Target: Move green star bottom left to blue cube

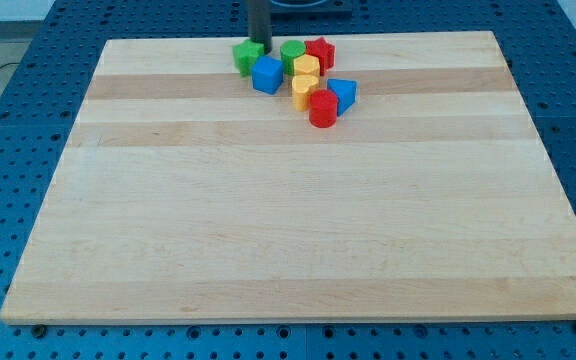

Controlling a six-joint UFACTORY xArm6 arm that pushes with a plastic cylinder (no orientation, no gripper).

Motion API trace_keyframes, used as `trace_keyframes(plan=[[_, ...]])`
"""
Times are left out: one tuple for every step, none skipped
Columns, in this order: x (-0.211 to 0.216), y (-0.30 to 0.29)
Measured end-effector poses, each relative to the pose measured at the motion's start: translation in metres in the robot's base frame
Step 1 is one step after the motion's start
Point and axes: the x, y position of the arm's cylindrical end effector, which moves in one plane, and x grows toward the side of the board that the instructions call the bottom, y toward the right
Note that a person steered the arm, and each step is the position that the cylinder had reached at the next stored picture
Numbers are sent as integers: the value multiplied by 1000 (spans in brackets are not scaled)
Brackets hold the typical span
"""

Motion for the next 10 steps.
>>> trace_keyframes(plan=[[10, -51], [10, -76], [8, -61], [-8, -23], [1, -14], [31, -20], [62, -21], [86, -20], [61, -18], [14, -35]])
